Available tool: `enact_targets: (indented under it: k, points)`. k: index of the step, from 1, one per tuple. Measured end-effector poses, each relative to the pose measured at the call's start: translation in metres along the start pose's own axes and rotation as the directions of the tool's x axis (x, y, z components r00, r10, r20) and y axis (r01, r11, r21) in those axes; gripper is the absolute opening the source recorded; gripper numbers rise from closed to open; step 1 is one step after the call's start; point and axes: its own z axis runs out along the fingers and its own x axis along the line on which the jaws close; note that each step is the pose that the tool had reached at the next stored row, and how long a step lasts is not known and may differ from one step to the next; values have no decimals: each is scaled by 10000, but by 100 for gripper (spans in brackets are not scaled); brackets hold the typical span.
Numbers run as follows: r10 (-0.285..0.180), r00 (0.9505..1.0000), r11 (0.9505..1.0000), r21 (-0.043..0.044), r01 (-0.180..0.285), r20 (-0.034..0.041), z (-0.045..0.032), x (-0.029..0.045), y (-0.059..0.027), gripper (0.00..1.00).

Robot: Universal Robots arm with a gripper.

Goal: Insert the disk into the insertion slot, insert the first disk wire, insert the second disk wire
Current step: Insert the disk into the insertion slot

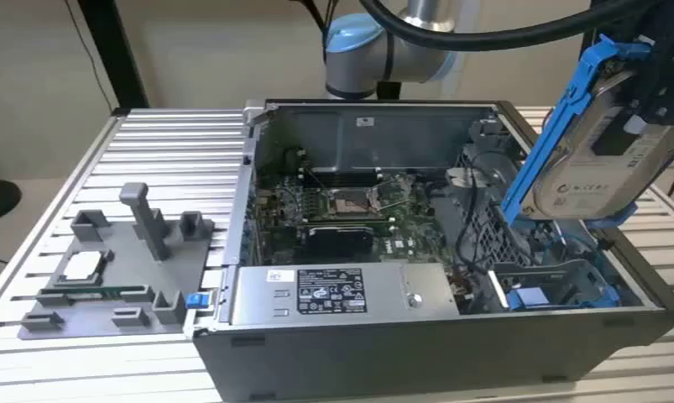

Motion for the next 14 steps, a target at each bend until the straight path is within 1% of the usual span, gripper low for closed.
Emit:
enact_targets:
  k: [8, 14]
  points:
    - [0, 10000, 10000, 0, 0, 0, 0, 0, 0, 0]
    - [0, 10000, 10000, 0, 0, 0, 1, 39, 0, 0]
